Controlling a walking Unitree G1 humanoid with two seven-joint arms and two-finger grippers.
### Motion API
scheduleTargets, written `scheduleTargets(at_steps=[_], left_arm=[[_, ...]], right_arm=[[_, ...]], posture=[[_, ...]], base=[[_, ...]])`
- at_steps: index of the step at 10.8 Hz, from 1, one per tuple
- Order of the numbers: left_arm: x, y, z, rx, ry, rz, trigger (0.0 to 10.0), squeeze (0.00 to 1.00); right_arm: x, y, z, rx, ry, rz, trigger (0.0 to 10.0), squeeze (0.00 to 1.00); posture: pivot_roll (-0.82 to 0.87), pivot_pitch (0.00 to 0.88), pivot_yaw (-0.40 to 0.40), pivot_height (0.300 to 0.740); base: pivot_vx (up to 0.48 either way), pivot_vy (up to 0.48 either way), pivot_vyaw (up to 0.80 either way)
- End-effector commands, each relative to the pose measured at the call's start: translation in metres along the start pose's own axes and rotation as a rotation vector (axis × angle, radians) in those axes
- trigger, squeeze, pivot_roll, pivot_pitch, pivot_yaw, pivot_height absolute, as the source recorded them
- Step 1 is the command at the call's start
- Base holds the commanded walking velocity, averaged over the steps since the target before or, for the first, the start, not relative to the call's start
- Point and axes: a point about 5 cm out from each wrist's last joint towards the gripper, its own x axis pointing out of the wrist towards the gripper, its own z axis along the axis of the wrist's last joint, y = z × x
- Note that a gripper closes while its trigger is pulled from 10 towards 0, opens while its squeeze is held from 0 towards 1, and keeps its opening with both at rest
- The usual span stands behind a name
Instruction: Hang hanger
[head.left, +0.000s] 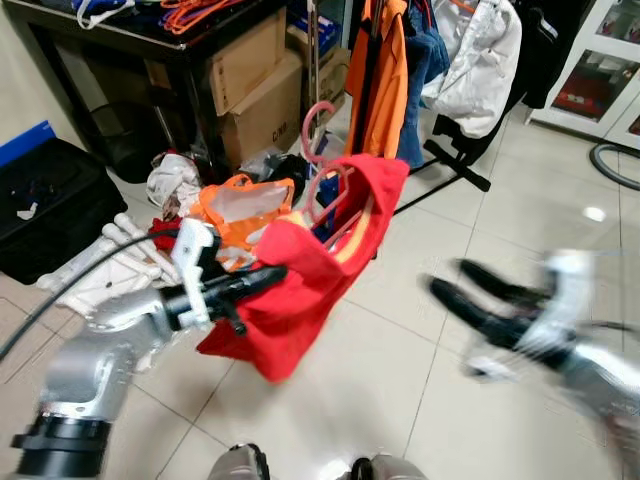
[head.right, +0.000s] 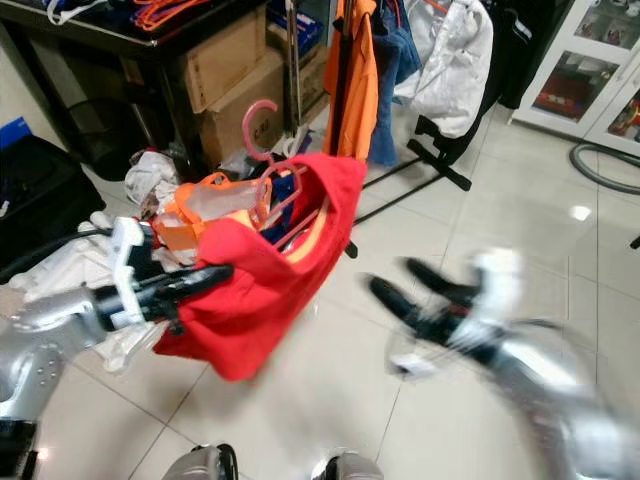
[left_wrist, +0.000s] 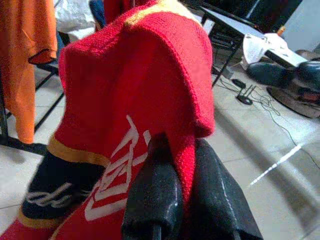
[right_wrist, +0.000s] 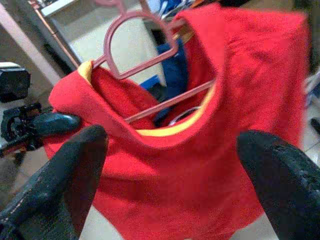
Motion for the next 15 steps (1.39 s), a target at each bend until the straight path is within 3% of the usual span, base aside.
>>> scheduleTargets(at_steps=[1, 2, 5, 9, 11, 13, 15], left_arm=[[0.002, -0.005, 0.009, 0.053, -0.031, -0.021, 10.0, 0.0], [0.005, -0.008, 0.007, 0.055, -0.026, -0.032, 10.0, 0.0], [0.008, -0.01, 0.006, 0.063, -0.015, -0.04, 10.0, 0.0], [0.01, -0.01, 0.008, 0.069, -0.017, -0.044, 10.0, 0.0], [0.01, -0.01, 0.008, 0.065, -0.02, -0.043, 10.0, 0.0], [0.008, -0.01, 0.007, 0.066, -0.012, -0.042, 10.0, 0.0], [0.012, -0.012, 0.006, 0.062, -0.015, -0.056, 10.0, 0.0]], right_arm=[[0.005, 0.002, -0.001, 0.028, -0.001, -0.01, 10.0, 0.0], [0.023, 0.002, -0.011, 0.072, -0.005, -0.042, 10.0, 0.0], [0.059, 0.007, -0.021, 0.084, 0.011, -0.088, 10.0, 0.0], [0.085, 0.003, -0.023, 0.039, 0.016, -0.177, 10.0, 0.0], [0.087, -0.008, -0.022, 0.047, 0.0, -0.278, 10.0, 0.0], [0.072, -0.002, 0.013, -0.005, -0.116, -0.268, 10.0, 0.0], [0.055, -0.012, 0.02, -0.045, -0.111, -0.341, 10.0, 0.0]], posture=[[-0.12, 0.11, -0.035, 0.74], [-0.11, 0.108, -0.037, 0.74], [-0.11, 0.11, -0.043, 0.74], [-0.1, 0.115, -0.045, 0.74], [-0.1, 0.119, -0.047, 0.74], [-0.09, 0.122, -0.047, 0.74], [-0.1, 0.114, -0.041, 0.74]], base=[[0.0, 0.0, 0.0], [0.0, 0.0, 0.0], [0.0, 0.0, 0.0], [0.0, 0.0, 0.0], [0.0, 0.0, 0.0], [0.0, 0.0, 0.0], [0.0, 0.0, 0.0]])
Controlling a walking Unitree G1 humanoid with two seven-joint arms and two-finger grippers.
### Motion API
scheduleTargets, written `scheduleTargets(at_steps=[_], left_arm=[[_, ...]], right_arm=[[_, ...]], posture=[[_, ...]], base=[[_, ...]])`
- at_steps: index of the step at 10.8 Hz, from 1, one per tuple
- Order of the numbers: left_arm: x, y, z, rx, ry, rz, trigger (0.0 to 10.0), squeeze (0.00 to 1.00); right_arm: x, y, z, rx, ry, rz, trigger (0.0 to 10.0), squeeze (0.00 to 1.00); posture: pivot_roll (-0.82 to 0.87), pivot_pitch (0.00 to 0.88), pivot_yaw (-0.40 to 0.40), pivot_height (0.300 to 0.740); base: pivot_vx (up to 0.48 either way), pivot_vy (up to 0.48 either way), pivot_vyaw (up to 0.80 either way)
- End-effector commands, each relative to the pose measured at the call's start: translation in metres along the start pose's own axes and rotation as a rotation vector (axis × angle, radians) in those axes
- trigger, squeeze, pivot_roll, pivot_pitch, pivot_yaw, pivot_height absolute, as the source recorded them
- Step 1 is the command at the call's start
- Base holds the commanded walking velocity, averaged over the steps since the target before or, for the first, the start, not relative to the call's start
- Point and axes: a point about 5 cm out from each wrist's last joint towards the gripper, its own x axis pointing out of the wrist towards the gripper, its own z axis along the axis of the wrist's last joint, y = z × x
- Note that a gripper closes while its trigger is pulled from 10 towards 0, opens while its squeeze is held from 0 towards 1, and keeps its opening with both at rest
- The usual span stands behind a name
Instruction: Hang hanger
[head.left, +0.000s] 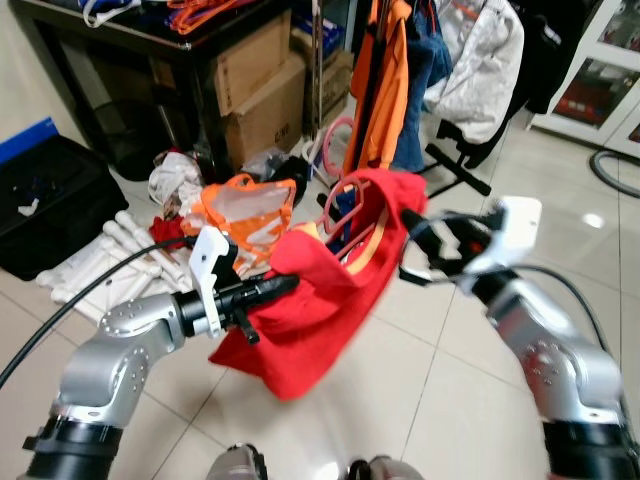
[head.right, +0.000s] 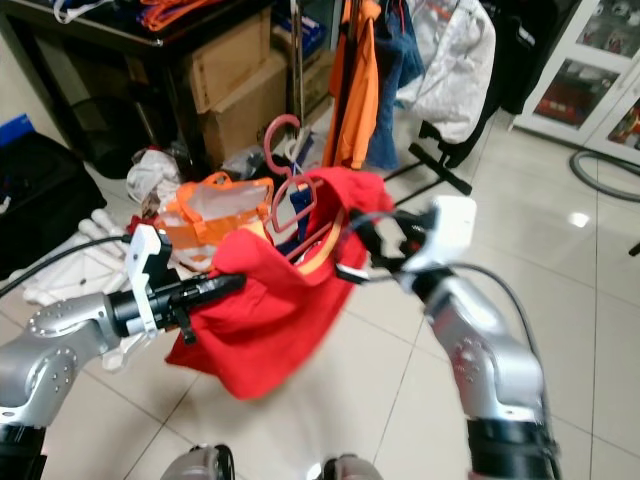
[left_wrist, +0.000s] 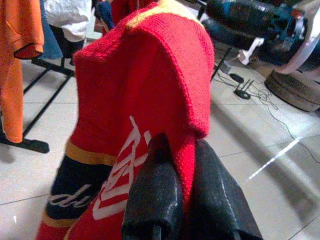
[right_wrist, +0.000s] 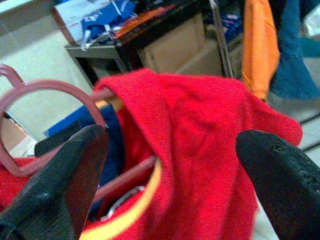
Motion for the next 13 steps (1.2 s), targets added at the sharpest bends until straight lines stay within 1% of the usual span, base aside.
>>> scheduleTargets(at_steps=[1, 2, 3, 4, 5, 6, 8, 9, 10, 11, 12, 13], left_arm=[[0.006, -0.006, 0.014, 0.059, -0.047, -0.045, 10.0, 0.0], [0.007, -0.006, 0.014, 0.06, -0.048, -0.048, 10.0, 0.0], [0.008, -0.005, 0.015, 0.061, -0.05, -0.053, 10.0, 0.0], [0.01, -0.006, 0.016, 0.063, -0.052, -0.062, 10.0, 0.0], [0.012, -0.007, 0.016, 0.065, -0.053, -0.074, 10.0, 0.0], [0.013, -0.008, 0.017, 0.064, -0.056, -0.077, 10.0, 0.0], [0.013, -0.011, 0.017, 0.062, -0.056, -0.09, 10.0, 0.0], [0.012, -0.011, 0.017, 0.061, -0.057, -0.09, 10.0, 0.0], [0.012, -0.011, 0.016, 0.062, -0.053, -0.087, 10.0, 0.0], [0.012, -0.011, 0.016, 0.062, -0.053, -0.085, 10.0, 0.0], [0.012, -0.011, 0.016, 0.061, -0.054, -0.083, 10.0, 0.0], [0.012, -0.011, 0.016, 0.061, -0.054, -0.082, 10.0, 0.0]], right_arm=[[-0.003, -0.003, -0.008, 0.033, 0.031, -0.021, 10.0, 0.0], [-0.001, 0.0, -0.014, 0.072, 0.045, -0.026, 10.0, 0.0], [0.003, 0.006, -0.025, 0.111, 0.073, -0.022, 10.0, 0.0], [0.011, 0.011, -0.035, 0.119, 0.094, -0.02, 10.0, 0.0], [0.018, 0.008, -0.037, 0.087, 0.099, -0.068, 10.0, 0.0], [0.019, 0.003, -0.038, 0.075, 0.1, -0.105, 10.0, 0.0], [0.027, 0.004, -0.042, 0.095, 0.102, -0.135, 10.0, 0.0], [0.03, 0.002, -0.039, 0.092, 0.084, -0.156, 3.9, 0.0], [0.031, -0.001, -0.032, 0.076, 0.063, -0.16, 0.0, 0.0], [0.033, -0.001, -0.025, 0.067, 0.043, -0.157, 0.0, 0.0], [0.034, -0.001, -0.023, 0.078, 0.027, -0.151, 0.0, 0.0], [0.035, 0.003, -0.02, 0.091, 0.016, -0.132, 0.0, 0.0]], posture=[[-0.11, 0.11, -0.038, 0.74], [-0.11, 0.109, -0.037, 0.74], [-0.11, 0.11, -0.034, 0.74], [-0.11, 0.11, -0.033, 0.74], [-0.11, 0.107, -0.034, 0.74], [-0.11, 0.107, -0.034, 0.74], [-0.1, 0.105, -0.035, 0.74], [-0.1, 0.103, -0.035, 0.74], [-0.09, 0.099, -0.037, 0.74], [-0.1, 0.098, -0.038, 0.74], [-0.1, 0.095, -0.041, 0.74], [-0.1, 0.093, -0.043, 0.74]], base=[[0.0, 0.0, 0.0], [0.0, 0.0, 0.0], [0.0, 0.0, 0.0], [0.0, 0.0, 0.0], [0.0, 0.0, 0.0], [0.0, 0.0, 0.0], [0.0, 0.0, 0.0], [0.0, 0.0, 0.0], [0.0, 0.0, 0.0], [0.0, 0.0, 0.0], [0.0, 0.0, 0.0], [0.0, 0.0, 0.0]])
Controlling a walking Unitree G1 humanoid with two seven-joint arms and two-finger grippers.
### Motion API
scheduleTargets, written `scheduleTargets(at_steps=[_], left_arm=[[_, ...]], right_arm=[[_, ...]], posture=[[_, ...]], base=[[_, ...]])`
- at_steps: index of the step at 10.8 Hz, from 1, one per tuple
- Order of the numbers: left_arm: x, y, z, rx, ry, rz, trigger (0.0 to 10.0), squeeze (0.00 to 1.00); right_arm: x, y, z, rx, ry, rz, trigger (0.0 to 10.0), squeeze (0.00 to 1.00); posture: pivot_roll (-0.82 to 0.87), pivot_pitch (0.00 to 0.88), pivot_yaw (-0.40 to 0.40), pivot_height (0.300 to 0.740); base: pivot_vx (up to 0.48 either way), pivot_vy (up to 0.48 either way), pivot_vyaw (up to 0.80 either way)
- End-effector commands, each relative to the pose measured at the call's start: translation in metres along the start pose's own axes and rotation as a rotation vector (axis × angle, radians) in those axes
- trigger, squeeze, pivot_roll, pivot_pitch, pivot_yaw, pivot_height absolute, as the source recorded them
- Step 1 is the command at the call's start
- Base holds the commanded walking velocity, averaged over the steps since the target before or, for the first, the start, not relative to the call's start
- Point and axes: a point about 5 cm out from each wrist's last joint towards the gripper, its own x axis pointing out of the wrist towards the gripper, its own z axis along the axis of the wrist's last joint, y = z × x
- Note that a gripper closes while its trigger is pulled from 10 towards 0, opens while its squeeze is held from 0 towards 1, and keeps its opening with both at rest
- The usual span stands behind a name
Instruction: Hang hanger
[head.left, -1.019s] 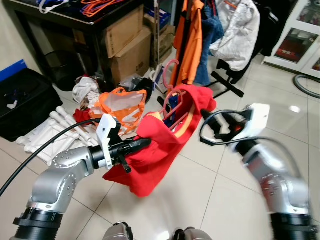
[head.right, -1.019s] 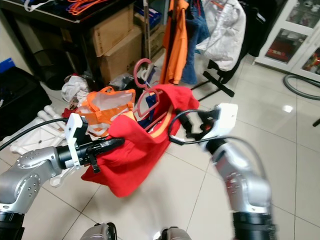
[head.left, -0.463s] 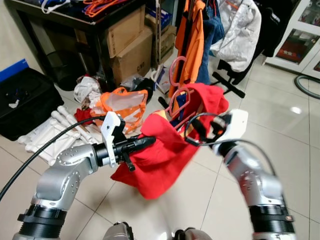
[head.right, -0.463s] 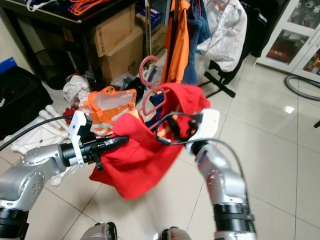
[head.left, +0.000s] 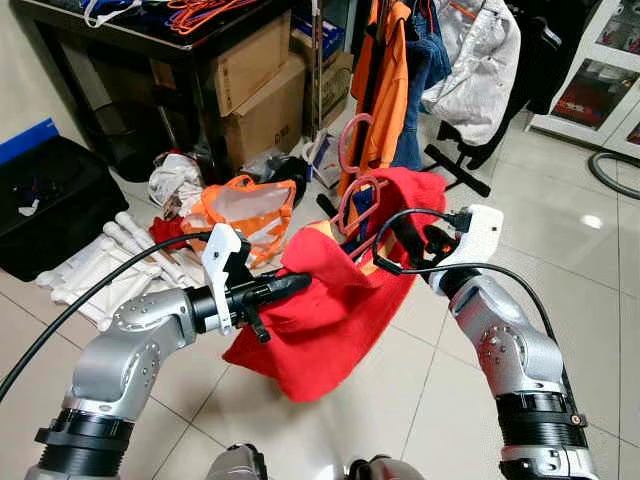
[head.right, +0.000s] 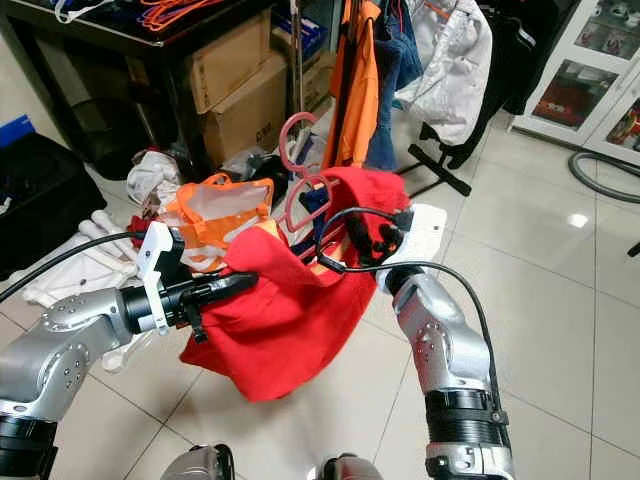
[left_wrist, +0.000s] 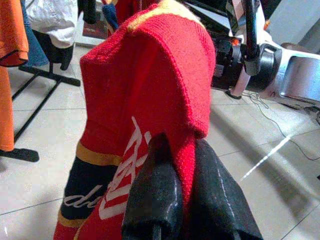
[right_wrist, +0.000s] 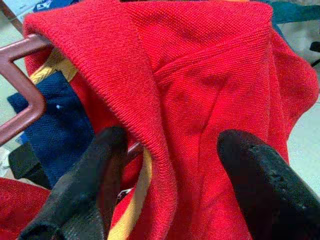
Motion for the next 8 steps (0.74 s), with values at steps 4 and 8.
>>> scheduleTargets(at_steps=[4, 8], left_arm=[[0.002, -0.005, 0.011, 0.054, -0.04, -0.039, 10.0, 0.0], [0.003, -0.005, 0.011, 0.054, -0.039, -0.048, 10.0, 0.0]], right_arm=[[-0.004, 0.004, 0.002, 0.041, -0.023, 0.031, 0.0, 0.0], [-0.003, 0.004, 0.003, 0.046, -0.022, 0.036, 0.0, 0.0]], posture=[[-0.1, 0.084, -0.045, 0.74], [-0.1, 0.087, -0.042, 0.74]], base=[[0.0, 0.0, 0.0], [0.0, 0.0, 0.0]])
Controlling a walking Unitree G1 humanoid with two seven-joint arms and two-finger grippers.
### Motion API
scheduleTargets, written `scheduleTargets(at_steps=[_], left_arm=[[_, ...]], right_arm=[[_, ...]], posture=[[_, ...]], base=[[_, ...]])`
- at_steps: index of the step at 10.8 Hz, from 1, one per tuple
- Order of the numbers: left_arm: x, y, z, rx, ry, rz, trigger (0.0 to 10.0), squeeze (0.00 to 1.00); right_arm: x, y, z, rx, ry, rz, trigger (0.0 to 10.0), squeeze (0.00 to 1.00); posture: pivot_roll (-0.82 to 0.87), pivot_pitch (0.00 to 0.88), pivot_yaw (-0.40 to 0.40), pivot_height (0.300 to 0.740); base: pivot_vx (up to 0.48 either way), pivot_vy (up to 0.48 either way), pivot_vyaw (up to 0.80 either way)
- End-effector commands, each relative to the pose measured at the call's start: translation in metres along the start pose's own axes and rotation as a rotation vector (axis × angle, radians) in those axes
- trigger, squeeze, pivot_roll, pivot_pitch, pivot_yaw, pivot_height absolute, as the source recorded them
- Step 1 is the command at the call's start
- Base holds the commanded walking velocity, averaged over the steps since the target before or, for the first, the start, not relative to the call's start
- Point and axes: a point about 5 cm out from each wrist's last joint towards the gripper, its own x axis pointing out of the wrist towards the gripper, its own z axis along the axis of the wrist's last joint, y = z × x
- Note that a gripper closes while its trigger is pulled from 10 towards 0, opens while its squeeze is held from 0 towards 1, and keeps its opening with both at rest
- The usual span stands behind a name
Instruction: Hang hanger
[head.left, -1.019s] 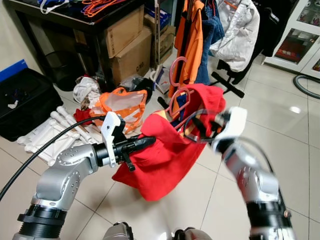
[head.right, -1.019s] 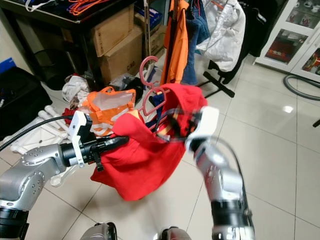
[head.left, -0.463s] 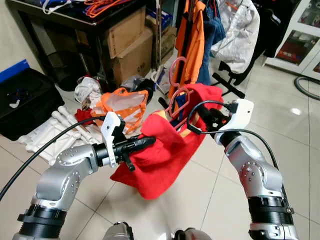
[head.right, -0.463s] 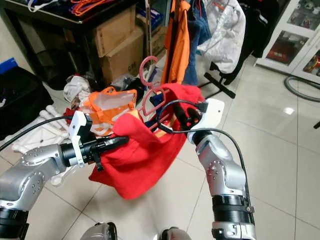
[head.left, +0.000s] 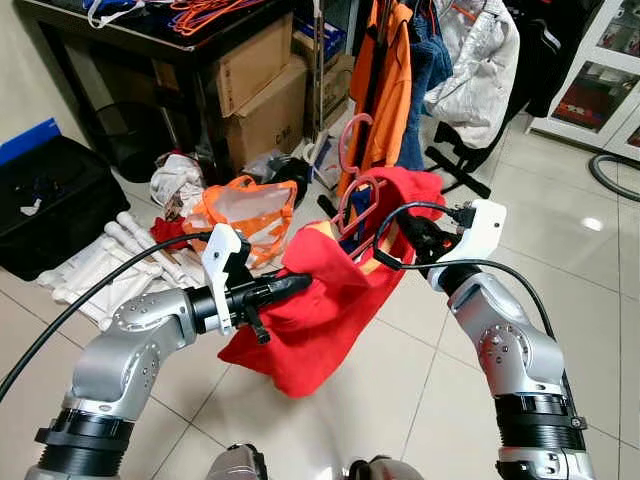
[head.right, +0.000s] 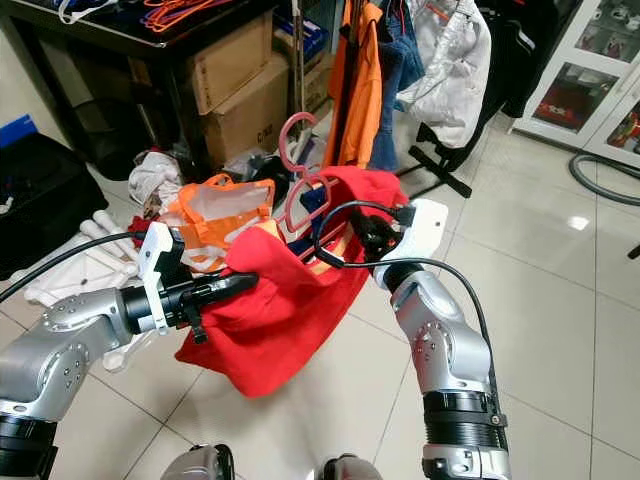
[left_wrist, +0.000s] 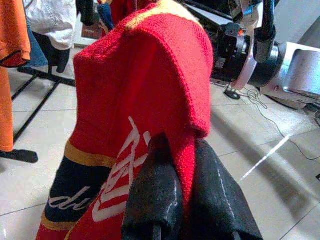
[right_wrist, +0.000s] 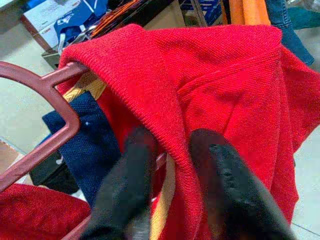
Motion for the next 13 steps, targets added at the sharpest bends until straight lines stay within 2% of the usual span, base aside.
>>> scheduleTargets(at_steps=[1, 4, 5, 6, 8, 9, 10, 13], left_arm=[[0.004, -0.005, 0.011, 0.052, -0.039, -0.043, 10.0, 0.0], [0.004, -0.006, 0.01, 0.048, -0.037, -0.048, 10.0, 0.0], [0.005, -0.006, 0.01, 0.047, -0.036, -0.048, 10.0, 0.0], [0.006, -0.006, 0.009, 0.044, -0.034, -0.051, 10.0, 0.0], [0.007, -0.007, 0.009, 0.043, -0.035, -0.054, 10.0, 0.0], [0.009, -0.007, 0.008, 0.043, -0.036, -0.058, 10.0, 0.0], [0.011, -0.007, 0.007, 0.043, -0.032, -0.064, 10.0, 0.0], [0.014, -0.008, 0.005, 0.047, -0.02, -0.078, 10.0, 0.0]], right_arm=[[0.001, 0.0, 0.002, 0.016, -0.012, -0.002, 0.0, 0.0], [0.005, 0.026, 0.054, -0.015, -0.17, 0.081, 0.0, 0.0], [0.004, 0.028, 0.059, -0.021, -0.183, 0.089, 0.0, 0.0], [0.0, 0.042, 0.081, -0.021, -0.228, 0.135, 0.0, 0.0], [0.001, 0.051, 0.09, -0.007, -0.233, 0.144, 0.0, 0.0], [0.005, 0.06, 0.096, 0.01, -0.221, 0.141, 0.0, 0.0], [0.012, 0.076, 0.113, 0.041, -0.23, 0.125, 0.0, 0.03], [0.024, 0.082, 0.128, 0.111, -0.219, 0.043, 0.0, 0.03]], posture=[[-0.1, 0.091, -0.039, 0.74], [-0.11, 0.092, -0.037, 0.74], [-0.11, 0.092, -0.037, 0.74], [-0.12, 0.093, -0.036, 0.74], [-0.13, 0.092, -0.037, 0.74], [-0.13, 0.093, -0.035, 0.74], [-0.14, 0.093, -0.034, 0.74], [-0.15, 0.092, -0.038, 0.74]], base=[[0.0, 0.0, 0.0], [0.0, 0.0, 0.0], [0.0, 0.0, 0.0], [0.0, 0.0, 0.0], [0.0, 0.0, 0.0], [0.0, 0.0, 0.0], [0.0, 0.0, 0.0], [0.0, 0.0, 0.0]])
